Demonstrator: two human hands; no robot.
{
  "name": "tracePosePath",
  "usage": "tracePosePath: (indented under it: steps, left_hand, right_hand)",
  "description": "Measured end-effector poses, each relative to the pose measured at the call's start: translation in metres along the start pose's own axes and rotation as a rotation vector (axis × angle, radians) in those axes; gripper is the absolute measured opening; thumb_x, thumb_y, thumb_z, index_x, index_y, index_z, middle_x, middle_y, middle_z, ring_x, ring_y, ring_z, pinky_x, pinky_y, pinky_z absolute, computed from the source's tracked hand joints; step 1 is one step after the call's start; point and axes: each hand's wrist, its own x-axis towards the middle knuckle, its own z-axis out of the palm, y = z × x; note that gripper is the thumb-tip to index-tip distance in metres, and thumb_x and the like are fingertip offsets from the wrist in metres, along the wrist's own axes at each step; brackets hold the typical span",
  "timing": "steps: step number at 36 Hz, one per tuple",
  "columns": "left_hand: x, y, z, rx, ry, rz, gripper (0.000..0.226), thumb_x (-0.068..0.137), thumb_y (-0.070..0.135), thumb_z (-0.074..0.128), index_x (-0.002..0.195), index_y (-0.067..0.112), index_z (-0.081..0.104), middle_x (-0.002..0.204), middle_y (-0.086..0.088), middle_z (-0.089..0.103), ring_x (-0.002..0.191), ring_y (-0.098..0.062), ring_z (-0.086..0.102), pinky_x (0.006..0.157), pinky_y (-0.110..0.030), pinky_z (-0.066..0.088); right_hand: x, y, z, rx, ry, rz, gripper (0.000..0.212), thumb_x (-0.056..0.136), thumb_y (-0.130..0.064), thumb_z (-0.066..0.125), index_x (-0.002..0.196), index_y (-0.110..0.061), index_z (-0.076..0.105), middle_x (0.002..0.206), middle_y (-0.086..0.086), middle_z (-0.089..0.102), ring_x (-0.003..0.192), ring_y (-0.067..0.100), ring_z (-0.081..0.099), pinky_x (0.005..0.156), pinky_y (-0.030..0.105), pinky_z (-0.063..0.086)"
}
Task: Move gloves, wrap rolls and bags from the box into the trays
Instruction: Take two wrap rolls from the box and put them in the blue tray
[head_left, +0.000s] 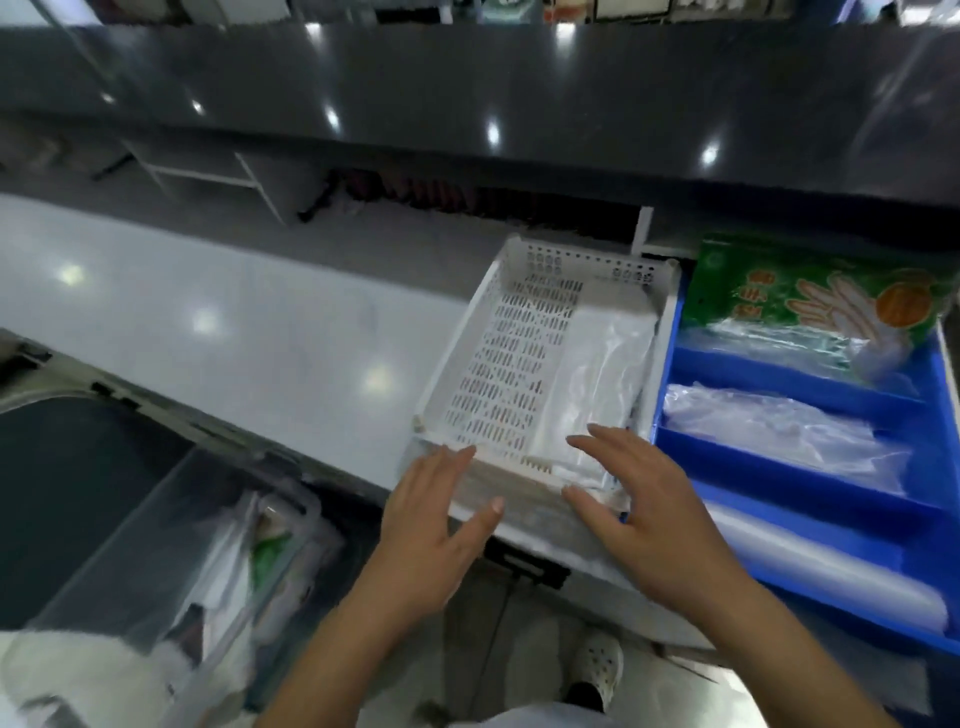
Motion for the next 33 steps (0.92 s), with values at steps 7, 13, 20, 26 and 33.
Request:
tracePosePath:
  steps: [7,13,20,26,33]
  left_hand:
    - [-0.045,-0.071,-0.034,-0.036,-0.032,-0.044,0.072,0.090,0.067,0.040,0.153,0.042,0.013,0.162,0.016,0.005,0.150,-0.008,-0.008,0.122,-0.038,0.003]
    - [-0.107,-0.176,-0.067,-0.195,0.137,-0.170,0.066,0.090,0.064,0.047,0.149,0.042,0.027,0.160,0.013,0.021,0.149,-0.009,0.013,0.121,-0.043,0.019]
    - [-0.187,-0.280,-0.089,-0.298,0.316,-0.354,0.067,0.087,0.068,0.046,0.144,0.033,0.040,0.146,0.015,0.041,0.138,-0.010,0.036,0.114,-0.035,0.030]
    - [-0.217,-0.314,-0.095,-0.404,0.398,-0.496,0.051,0.094,0.048,0.054,0.142,0.034,0.042,0.135,0.018,0.041,0.131,-0.009,0.039,0.107,-0.028,0.031]
    - [-0.227,-0.349,-0.108,-0.415,0.407,-0.633,0.054,0.096,0.047,0.051,0.145,0.030,0.038,0.151,0.008,0.037,0.141,-0.015,0.030,0.113,-0.029,0.023]
  right_hand:
    - [-0.036,-0.072,0.069,-0.062,-0.090,0.018,0.049,0.090,-0.040,0.061,0.137,-0.031,0.051,0.144,-0.008,0.047,0.136,0.013,0.038,0.110,0.028,0.029]
    - [-0.054,-0.127,0.136,-0.179,-0.247,-0.075,0.055,0.090,-0.045,0.059,0.141,-0.030,0.048,0.149,-0.009,0.041,0.139,0.008,0.032,0.108,0.023,0.025]
    - [-0.055,-0.193,0.206,-0.171,-0.372,-0.167,0.057,0.089,-0.049,0.057,0.143,-0.036,0.042,0.154,-0.010,0.033,0.142,0.008,0.027,0.114,0.031,0.029]
    - [-0.046,-0.236,0.241,-0.260,-0.479,-0.332,0.055,0.092,-0.045,0.056,0.144,-0.029,0.045,0.148,-0.012,0.039,0.141,0.008,0.029,0.110,0.022,0.022]
    - [0.000,-0.265,0.296,-0.282,-0.621,-0.403,0.057,0.092,-0.049,0.054,0.145,-0.031,0.042,0.150,-0.009,0.040,0.139,0.010,0.033,0.115,0.031,0.028]
